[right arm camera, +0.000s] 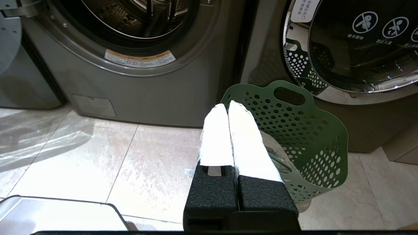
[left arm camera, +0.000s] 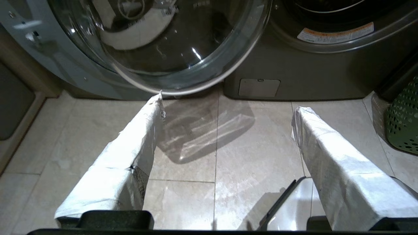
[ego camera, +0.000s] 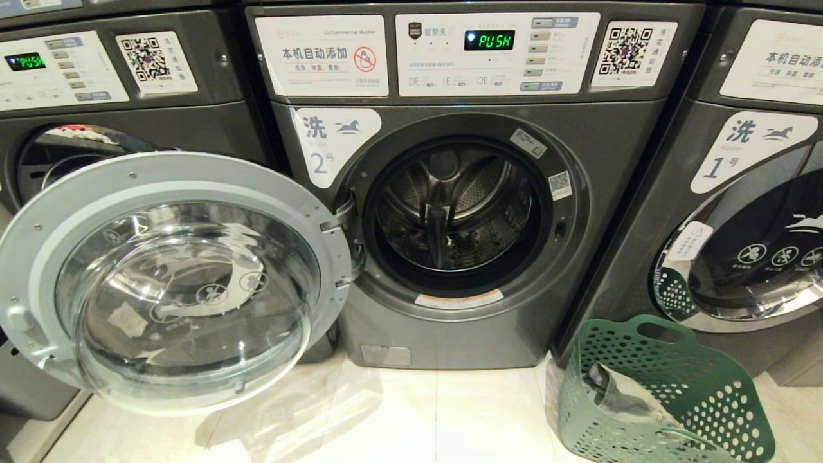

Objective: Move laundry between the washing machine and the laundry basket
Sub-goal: Close the washing machine door with the left hand

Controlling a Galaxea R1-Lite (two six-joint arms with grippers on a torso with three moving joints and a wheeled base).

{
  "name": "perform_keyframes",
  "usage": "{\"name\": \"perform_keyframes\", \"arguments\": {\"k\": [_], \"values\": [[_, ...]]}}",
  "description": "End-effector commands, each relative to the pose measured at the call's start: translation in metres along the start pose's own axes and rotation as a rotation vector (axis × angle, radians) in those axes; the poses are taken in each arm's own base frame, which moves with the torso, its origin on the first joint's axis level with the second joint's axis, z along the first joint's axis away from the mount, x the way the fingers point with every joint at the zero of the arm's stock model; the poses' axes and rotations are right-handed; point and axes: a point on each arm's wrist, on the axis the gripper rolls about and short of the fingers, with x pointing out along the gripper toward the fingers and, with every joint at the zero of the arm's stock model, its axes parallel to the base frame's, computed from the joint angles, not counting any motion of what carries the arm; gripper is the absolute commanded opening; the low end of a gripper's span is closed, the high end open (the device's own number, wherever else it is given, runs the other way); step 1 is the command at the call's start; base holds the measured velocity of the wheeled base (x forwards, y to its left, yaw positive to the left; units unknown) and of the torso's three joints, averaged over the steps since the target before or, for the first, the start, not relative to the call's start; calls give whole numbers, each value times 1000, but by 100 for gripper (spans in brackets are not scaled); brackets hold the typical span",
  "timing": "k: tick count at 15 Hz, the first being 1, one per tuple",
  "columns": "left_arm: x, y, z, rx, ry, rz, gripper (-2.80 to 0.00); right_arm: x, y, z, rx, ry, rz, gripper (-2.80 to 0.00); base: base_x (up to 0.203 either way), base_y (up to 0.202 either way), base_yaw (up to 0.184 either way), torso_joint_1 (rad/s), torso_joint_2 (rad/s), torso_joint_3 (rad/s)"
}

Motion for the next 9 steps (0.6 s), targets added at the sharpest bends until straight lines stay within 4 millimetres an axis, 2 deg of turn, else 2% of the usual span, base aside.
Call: {"name": "perform_keyframes", "arguments": {"k": [1,3,4,5,6,7,8,9], "values": [[-13,1,34,27,-110,1,0,0,0,0,-2,1,1,-280,0,0,0,0,0,0],[-28,3,101,72,-208,-5,0,0,0,0,-15,1,7,-280,0,0,0,0,0,0],[-26,5,142,77,-224,-7,0,0,0,0,-20,0,7,-280,0,0,0,0,0,0],[-15,6,189,66,-228,-6,0,0,0,0,-16,0,3,-280,0,0,0,0,0,0],[6,8,236,46,-226,3,0,0,0,0,-10,-1,3,-280,0,0,0,0,0,0],[38,10,280,23,-217,19,0,0,0,0,5,-3,3,-280,0,0,0,0,0,0],[74,13,314,4,-204,39,0,0,0,0,10,-4,3,-280,0,0,0,0,0,0],[118,18,341,-13,-184,60,0,0,0,0,10,-4,3,-280,0,0,0,0,0,0]]}}
